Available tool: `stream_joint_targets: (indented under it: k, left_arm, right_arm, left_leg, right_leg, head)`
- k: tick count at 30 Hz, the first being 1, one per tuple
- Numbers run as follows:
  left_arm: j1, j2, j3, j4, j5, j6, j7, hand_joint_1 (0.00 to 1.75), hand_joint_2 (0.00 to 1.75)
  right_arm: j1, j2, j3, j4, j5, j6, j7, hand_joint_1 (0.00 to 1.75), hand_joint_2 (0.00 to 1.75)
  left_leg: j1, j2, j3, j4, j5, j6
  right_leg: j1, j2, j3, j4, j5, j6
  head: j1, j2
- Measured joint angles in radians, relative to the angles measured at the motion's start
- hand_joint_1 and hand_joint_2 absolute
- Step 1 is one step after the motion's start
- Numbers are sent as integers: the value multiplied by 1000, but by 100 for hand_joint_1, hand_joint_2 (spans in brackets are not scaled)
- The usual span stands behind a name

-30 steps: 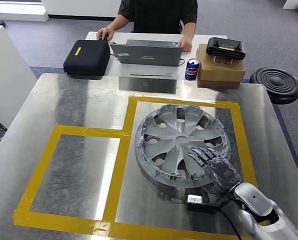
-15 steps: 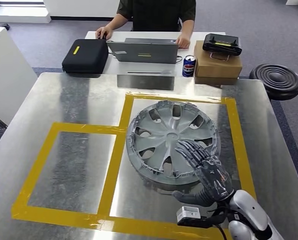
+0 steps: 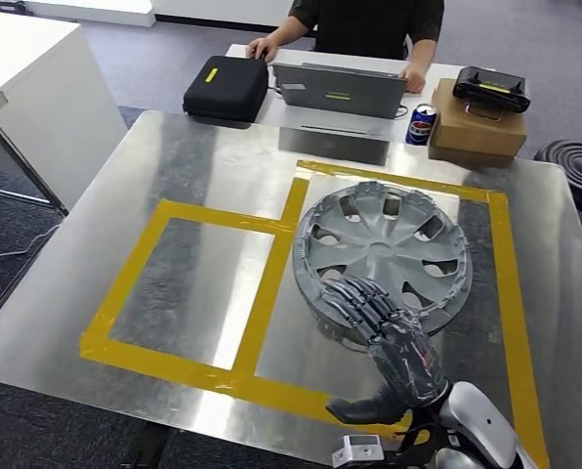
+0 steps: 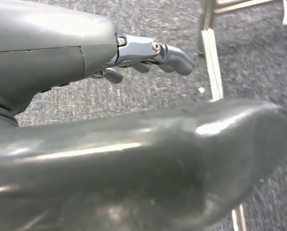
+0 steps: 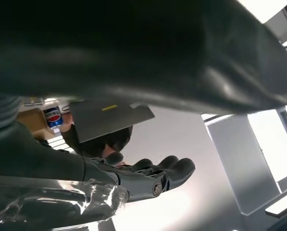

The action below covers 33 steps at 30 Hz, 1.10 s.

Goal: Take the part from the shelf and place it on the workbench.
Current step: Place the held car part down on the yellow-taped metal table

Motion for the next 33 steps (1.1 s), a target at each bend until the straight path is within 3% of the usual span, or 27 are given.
stream_joint_targets:
  k: [1, 2, 4, 5, 6, 7, 8, 9, 11, 12, 13, 15, 17, 18, 20, 21, 22, 23, 24, 26, 28, 29, 31, 32, 33]
  left_arm:
    - [4, 0, 1, 0, 0, 0, 0, 0, 0]
    - [6, 1, 3, 0, 0, 1, 0, 0, 0]
    - [5, 1, 6, 0, -1, 3, 0, 0, 0]
    - [3, 0, 7, 0, -1, 4, 0, 0, 0]
    - [2, -1, 7, 0, -1, 4, 0, 0, 0]
    - [2, -2, 7, 0, -2, 4, 0, 0, 0]
    - [3, -3, 8, 0, -2, 4, 0, 0, 0]
    - [3, -4, 8, 0, -3, 4, 0, 0, 0]
    - [3, -5, 8, 0, -5, 4, 0, 0, 0]
    - [2, -6, 8, 0, -5, 4, 0, 0, 0]
    - [1, -7, 9, 0, -5, 4, 0, 0, 0]
    - [2, -8, 9, 0, -5, 4, 0, 0, 0]
    - [4, -7, 9, 0, -5, 5, 0, 0, 0]
    - [5, -7, 9, 0, -4, 5, 0, 0, 0]
    - [5, -7, 9, 0, -4, 6, -2, 0, 0]
    - [5, -8, 9, 0, -4, 7, -3, 0, 0]
    - [5, -8, 9, 0, -4, 9, -4, 0, 0]
    - [5, -8, 10, 0, -2, 11, -4, 0, 0]
    - [6, -8, 10, 0, -1, 14, -4, 0, 0]
    - [4, -10, 11, 0, 2, 19, -4, 0, 0]
    - [-3, -14, 13, 0, 2, 22, -4, 0, 0]
    - [-5, -15, 14, 0, 2, 23, -4, 0, 0]
    - [-1, -15, 16, 0, 2, 23, -5, 0, 0]
    - [4, -13, 18, 0, 2, 23, -5, 0, 0]
    - [6, -12, 19, 0, 3, 24, -5, 0, 0]
  right_arm:
    - [0, 0, 2, 0, -1, -2, 0, 0, 0]
    - [1, 0, 4, -1, -1, -4, 0, 0, 0]
    - [3, 0, 6, -1, -2, -6, 0, 0, 0]
    - [4, 0, 7, -1, -3, -7, 0, 0, 0]
    - [5, 0, 8, -1, -4, -8, 0, 0, 0]
    - [6, 0, 10, -1, -8, -10, -2, 0, 0]
    - [6, 0, 11, -1, -13, -12, -4, 0, 0]
    - [7, 0, 12, -1, -20, -15, -8, 0, 0]
    - [5, 0, 13, -2, -29, -20, -13, 0, 0]
    - [4, 0, 13, -3, -31, -22, -14, 0, 0]
    - [3, 0, 13, -5, -29, -23, -14, 0, 0]
    - [5, 0, 13, -6, -23, -27, -11, 0, 0]
    - [5, 0, 13, -6, -18, -31, -5, 0, 0]
    - [5, 0, 13, -6, -18, -36, -3, 0, 0]
    - [15, 0, 10, -6, -22, -50, -1, 0, 0]
    - [25, 1, 8, -6, -25, -60, -3, 0, 0]
    - [38, 2, 4, -6, -29, -70, -6, 0, 0]
    - [51, 5, 0, -6, -32, -82, -12, 0, 0]
    - [65, 8, -4, -6, -35, -93, -18, 0, 0]
    - [91, 17, -15, -6, -40, -111, -31, 0, 0]
    - [109, 24, -25, -6, -43, -121, -38, 0, 0]
    - [115, 26, -28, -6, -43, -123, -39, 0, 0]
    - [123, 30, -32, -6, -44, -124, -40, 0, 0]
    - [127, 33, -33, -6, -44, -124, -40, 0, 0]
    - [132, 34, -36, -6, -46, -125, -41, 0, 0]
  left_leg:
    - [0, -7, -7, -1, 11, 9]
    - [0, -15, -15, -2, 22, 17]
    - [-1, -30, -40, -2, 45, 30]
    - [-4, -38, -54, -2, 55, 34]
    - [-7, -46, -68, -2, 66, 37]
    - [-10, -52, -81, -1, 76, 39]
    - [-13, -58, -93, 0, 85, 40]
    - [-15, -63, -103, 0, 94, 40]
    - [-18, -74, -119, 1, 111, 36]
    - [-19, -80, -124, 1, 120, 32]
    - [-18, -84, -128, 1, 127, 27]
    - [-16, -92, -132, -3, 143, 16]
    - [-15, -94, -144, 11, 122, 4]
    - [-13, -92, -156, 42, 84, -2]
    - [-7, -82, -192, 158, -19, -16]
    - [-3, -78, -206, 222, -53, -23]
    - [1, -76, -210, 266, -61, -29]
    - [5, -73, -199, 283, -48, -35]
    - [10, -68, -173, 266, -22, -40]
    - [18, -28, -72, 147, 15, -53]
    - [15, 11, 9, 23, 3, -45]
    - [10, 14, 21, -6, -6, -33]
    - [3, -7, 6, -14, 1, -5]
    - [1, -19, -2, -14, 11, 6]
    - [1, -31, -13, -15, 23, 16]
  right_leg:
    - [-3, 9, -2, 1, -6, 7]
    - [-6, 31, -9, 19, -31, 12]
    - [-6, 91, -41, 124, -128, 16]
    - [-2, 110, -57, 194, -178, 14]
    - [2, 119, -66, 252, -211, 11]
    - [6, 122, -61, 281, -223, 7]
    - [11, 123, -35, 270, -215, 0]
    - [16, 123, 9, 223, -196, -7]
    - [24, 130, 118, 78, -173, -23]
    - [27, 135, 154, 25, -170, -28]
    - [30, 139, 170, -6, -174, -32]
    - [32, 135, 166, -17, -164, -40]
    - [28, 120, 156, -26, -145, -54]
    - [25, 112, 148, -31, -133, -59]
    - [23, 97, 124, -32, -111, -64]
    - [22, 87, 110, -31, -100, -63]
    - [22, 76, 96, -31, -90, -61]
    - [21, 64, 83, -30, -81, -57]
    - [19, 52, 71, -29, -72, -54]
    - [16, 30, 52, -22, -59, -42]
    - [16, 8, 38, -12, -46, -27]
    - [16, -4, 33, -9, -38, -21]
    - [8, -20, 28, -10, -28, -8]
    - [3, -3, 24, -1, -44, -2]
    - [0, 26, 14, 28, -79, 2]
  head:
    - [0, 0]
    - [1, 0]
    - [2, 0]
    - [3, 0]
    - [4, 0]
    - [4, 0]
    - [3, 0]
    - [3, 0]
    - [3, 0]
    - [2, 0]
    - [3, 0]
    - [6, 0]
    - [7, 0]
    - [5, 0]
    - [1, 0]
    - [0, 0]
    - [0, 0]
    - [0, 0]
    - [0, 0]
    - [-2, 0]
    - [-4, 0]
    - [-5, 0]
    - [-4, 0]
    - [-4, 0]
    - [-4, 0]
